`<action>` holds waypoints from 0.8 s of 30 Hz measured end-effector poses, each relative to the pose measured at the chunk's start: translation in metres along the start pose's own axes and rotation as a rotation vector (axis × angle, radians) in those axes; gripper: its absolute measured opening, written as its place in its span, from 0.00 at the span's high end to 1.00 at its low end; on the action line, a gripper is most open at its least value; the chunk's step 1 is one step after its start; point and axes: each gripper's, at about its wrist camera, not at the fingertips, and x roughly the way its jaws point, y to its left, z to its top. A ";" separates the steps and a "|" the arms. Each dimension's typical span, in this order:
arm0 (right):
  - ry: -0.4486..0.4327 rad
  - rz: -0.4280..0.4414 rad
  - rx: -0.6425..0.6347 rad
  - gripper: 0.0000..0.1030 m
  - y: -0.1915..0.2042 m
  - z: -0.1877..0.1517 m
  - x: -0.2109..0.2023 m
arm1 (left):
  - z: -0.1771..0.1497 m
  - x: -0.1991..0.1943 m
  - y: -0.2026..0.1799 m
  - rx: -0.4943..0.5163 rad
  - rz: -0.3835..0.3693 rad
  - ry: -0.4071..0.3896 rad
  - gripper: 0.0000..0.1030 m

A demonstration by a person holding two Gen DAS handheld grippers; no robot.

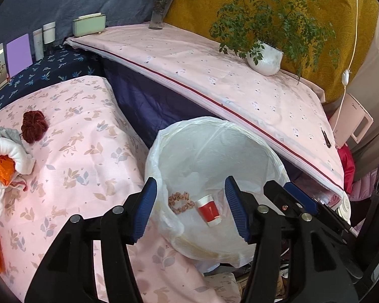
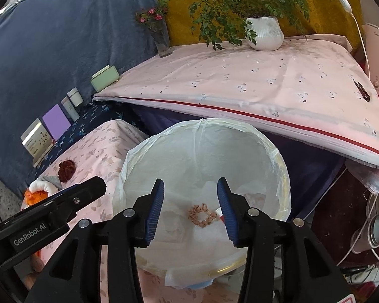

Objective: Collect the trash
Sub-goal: 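Grasp an orange plastic bag with the left tool while the right tool grasps the other orange bag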

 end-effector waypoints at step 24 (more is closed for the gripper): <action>0.001 0.070 -0.121 0.56 0.070 -0.008 -0.011 | -0.013 -0.044 0.077 -0.144 0.132 -0.058 0.48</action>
